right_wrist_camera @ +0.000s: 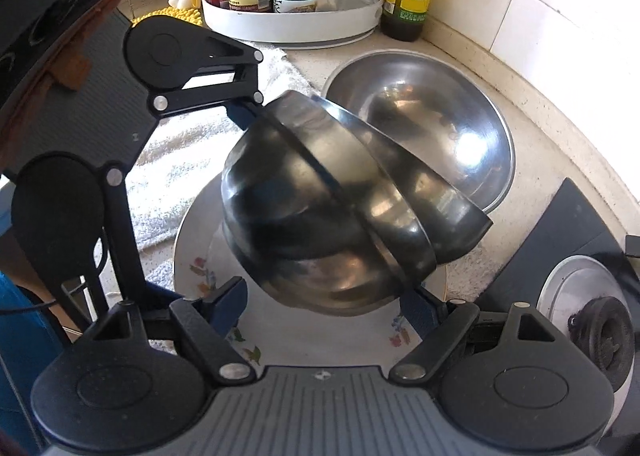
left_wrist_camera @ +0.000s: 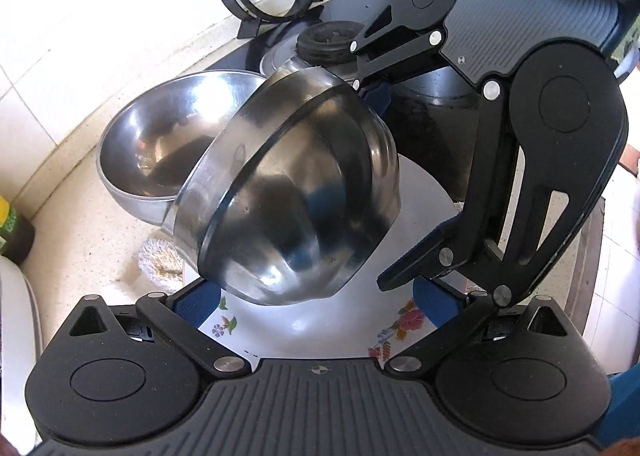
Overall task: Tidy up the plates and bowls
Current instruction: 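Lower the bowl stack onto the floral plates and open the left gripper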
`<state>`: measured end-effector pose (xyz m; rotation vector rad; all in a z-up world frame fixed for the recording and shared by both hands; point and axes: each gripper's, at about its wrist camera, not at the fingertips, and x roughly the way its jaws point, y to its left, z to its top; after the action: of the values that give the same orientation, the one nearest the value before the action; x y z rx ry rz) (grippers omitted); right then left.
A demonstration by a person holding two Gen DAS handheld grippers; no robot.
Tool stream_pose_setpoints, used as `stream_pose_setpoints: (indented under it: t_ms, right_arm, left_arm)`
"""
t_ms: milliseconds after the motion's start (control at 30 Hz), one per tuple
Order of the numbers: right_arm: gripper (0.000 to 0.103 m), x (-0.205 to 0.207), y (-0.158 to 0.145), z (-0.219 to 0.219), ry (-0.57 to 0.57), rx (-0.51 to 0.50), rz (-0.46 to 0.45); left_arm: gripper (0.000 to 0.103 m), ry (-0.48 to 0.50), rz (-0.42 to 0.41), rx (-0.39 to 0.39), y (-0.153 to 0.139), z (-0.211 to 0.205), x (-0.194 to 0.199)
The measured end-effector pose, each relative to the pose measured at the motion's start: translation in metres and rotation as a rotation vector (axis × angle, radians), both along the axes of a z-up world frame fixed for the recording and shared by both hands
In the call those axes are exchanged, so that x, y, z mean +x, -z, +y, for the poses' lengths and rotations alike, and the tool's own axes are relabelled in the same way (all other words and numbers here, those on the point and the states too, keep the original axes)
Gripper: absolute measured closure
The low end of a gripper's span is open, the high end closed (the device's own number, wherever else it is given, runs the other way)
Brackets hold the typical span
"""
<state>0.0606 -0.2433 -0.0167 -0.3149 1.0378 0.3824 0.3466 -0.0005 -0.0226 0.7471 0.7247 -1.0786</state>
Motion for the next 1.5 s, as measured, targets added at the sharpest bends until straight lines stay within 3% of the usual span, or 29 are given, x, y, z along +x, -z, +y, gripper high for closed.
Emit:
stream_pose_setpoints:
  t_ms: [433,567,700,833,967,1133,1233,1333,1433,1500]
  right_arm:
    - [0.017,-0.018,-0.002,0.011,-0.008,-0.042,-0.072]
    - [0.017,-0.022,-0.003,0.011,-0.018,-0.037,-0.046]
    - [0.016,-0.020,-0.002,0.001,-0.002,0.012,0.003]
    - [0.016,-0.032,-0.008,0.002,-0.027,-0.043,-0.003]
    - [0.016,-0.053,-0.019,-0.008,-0.052,-0.060,0.060]
    - [0.013,-0.061,-0.039,-0.041,0.047,0.018,0.025]
    - [0.013,-0.054,-0.016,-0.048,0.107,0.050,0.087]
    - [0.013,-0.061,-0.002,-0.044,0.024,-0.015,0.158]
    - [0.013,-0.064,-0.011,-0.066,0.079,0.075,0.167]
    - [0.013,-0.060,-0.019,-0.086,0.145,0.170,0.171]
  left_arm:
    - [0.000,-0.012,-0.085,-0.061,0.009,0.009,-0.021]
    - [0.000,-0.010,-0.127,-0.068,0.007,0.010,-0.033]
    - [0.000,0.015,-0.103,-0.070,0.003,0.010,-0.042]
    - [0.000,0.027,-0.086,-0.065,0.000,0.015,-0.042]
    - [0.000,0.019,-0.075,-0.070,-0.001,0.026,-0.042]
    - [0.000,0.053,-0.085,-0.031,-0.003,0.043,-0.044]
    - [0.000,-0.011,-0.041,-0.033,0.000,0.042,-0.029]
    - [0.000,-0.016,0.027,-0.035,0.003,0.035,-0.020]
    - [0.000,0.015,-0.048,0.010,-0.005,0.048,-0.023]
    - [0.000,-0.050,0.033,0.007,-0.015,0.064,-0.007]
